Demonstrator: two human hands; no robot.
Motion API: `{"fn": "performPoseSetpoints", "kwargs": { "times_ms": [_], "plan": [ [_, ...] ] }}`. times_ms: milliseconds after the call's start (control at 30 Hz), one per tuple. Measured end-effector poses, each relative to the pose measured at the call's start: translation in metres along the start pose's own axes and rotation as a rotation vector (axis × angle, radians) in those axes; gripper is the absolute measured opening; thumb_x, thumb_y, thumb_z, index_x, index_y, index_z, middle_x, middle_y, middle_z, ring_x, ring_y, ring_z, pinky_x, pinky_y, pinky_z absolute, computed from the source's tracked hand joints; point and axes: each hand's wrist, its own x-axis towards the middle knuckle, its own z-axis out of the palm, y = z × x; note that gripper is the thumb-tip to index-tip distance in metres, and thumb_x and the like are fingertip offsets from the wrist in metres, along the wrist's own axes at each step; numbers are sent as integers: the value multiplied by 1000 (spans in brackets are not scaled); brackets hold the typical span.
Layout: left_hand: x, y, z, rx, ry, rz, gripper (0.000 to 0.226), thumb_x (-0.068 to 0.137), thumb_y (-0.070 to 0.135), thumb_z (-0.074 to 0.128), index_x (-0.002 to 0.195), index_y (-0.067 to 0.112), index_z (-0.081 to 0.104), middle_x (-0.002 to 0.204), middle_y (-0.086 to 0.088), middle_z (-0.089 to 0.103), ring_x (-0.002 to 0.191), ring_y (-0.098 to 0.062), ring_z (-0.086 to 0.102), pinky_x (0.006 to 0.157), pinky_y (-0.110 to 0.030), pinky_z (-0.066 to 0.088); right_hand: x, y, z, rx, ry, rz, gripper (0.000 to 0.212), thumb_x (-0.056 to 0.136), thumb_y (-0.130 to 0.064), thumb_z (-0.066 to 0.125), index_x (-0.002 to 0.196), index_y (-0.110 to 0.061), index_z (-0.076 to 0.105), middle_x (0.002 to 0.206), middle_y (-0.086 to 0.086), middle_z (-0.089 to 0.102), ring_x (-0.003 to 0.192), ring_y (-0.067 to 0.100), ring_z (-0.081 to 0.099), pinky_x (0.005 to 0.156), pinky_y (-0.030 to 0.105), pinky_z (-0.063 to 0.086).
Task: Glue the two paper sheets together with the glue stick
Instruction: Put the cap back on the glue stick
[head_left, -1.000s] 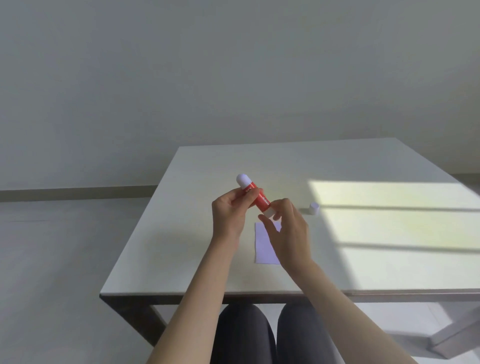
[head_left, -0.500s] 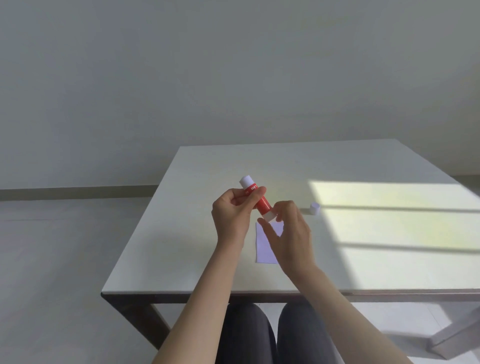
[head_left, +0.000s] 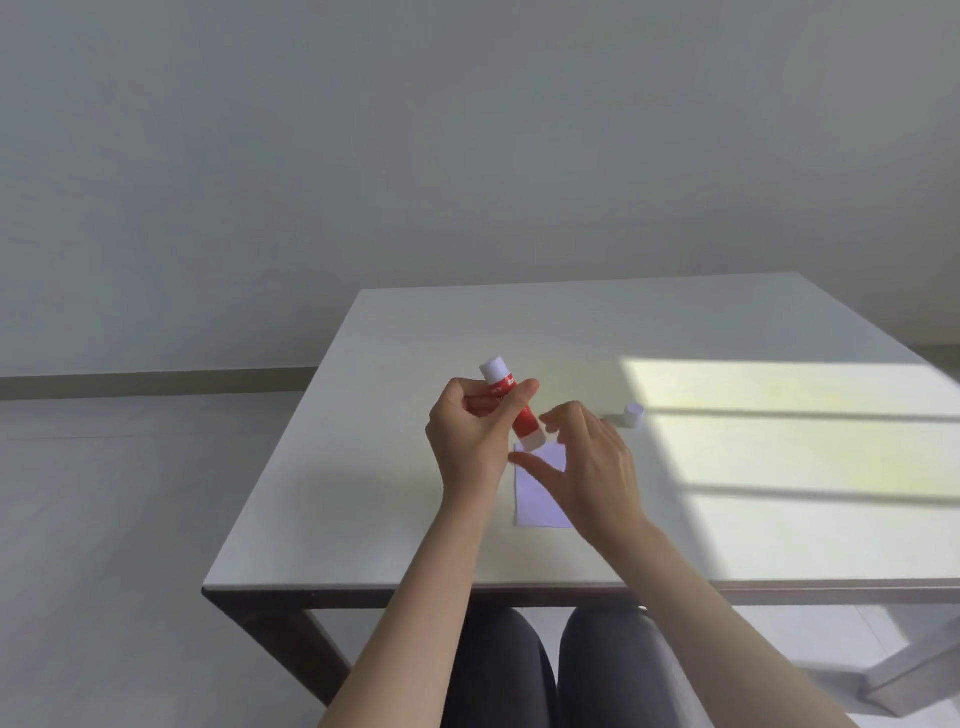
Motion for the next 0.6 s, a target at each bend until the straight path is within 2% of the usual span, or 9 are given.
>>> {"fn": "performPoseSetpoints", "kwargs": {
  "times_ms": [67,100,167,200,267,367,433,533,600],
  "plan": [
    [2,-3,-6,80,-11,58,27,61,35,83,70,21,61,66,13,67,58,7,61,58,-8,45,8,23,-2,14,-122,161,70,69,-51,73,121,-9,52,114,12,62,95,32,63,74,38,51],
    [3,-5,-9,125,-23,94,25,63,33,83,70,21,61,66,14,67,60,6,61,59,-8,44,13,40,-2,-78,-149,246,73,77,-51,66,133,-9,46,127,16,54,107,35,57,83,43,49],
    [3,-8,-17,211,-36,172,23,65,29,82,72,21,61,69,13,67,64,3,60,61,-11,45,22,71,-5,-349,-227,381,63,91,-42,51,144,-13,34,141,21,39,116,40,49,91,47,44],
    [4,-10,-21,254,-37,210,23,65,27,82,74,20,61,73,12,67,67,1,60,64,-16,46,25,82,-6,-448,-304,419,57,95,-35,47,144,-13,31,142,22,36,116,41,47,91,47,43],
    [5,-13,-25,330,-34,269,24,66,22,81,78,17,61,81,7,66,73,-6,59,67,-25,49,26,96,-4,-526,-469,417,43,96,-23,44,138,-11,39,136,20,40,112,39,49,89,44,43],
    [6,-13,-27,414,-25,326,25,67,21,81,79,15,59,83,5,62,77,-14,59,66,-30,49,24,99,-3,-517,-551,364,24,92,-3,43,111,-2,57,116,19,51,100,37,55,82,41,47],
    [5,-13,-28,458,-28,365,26,68,23,80,78,15,57,82,6,60,78,-16,58,63,-29,47,26,95,-5,-376,-474,403,27,89,4,46,110,1,62,111,19,55,95,38,59,79,41,50],
    [4,-12,-30,515,-31,417,26,68,23,80,76,15,56,79,7,56,76,-18,57,60,-26,42,36,64,-18,159,-283,519,28,82,-5,67,111,-4,66,92,8,67,80,23,66,77,24,47],
    [4,-11,-29,550,-32,430,27,68,24,80,76,15,56,79,7,56,76,-18,56,59,-26,41,42,34,-29,481,-246,507,24,77,-10,74,100,-11,70,83,0,71,71,14,69,74,24,51]
  ]
}}
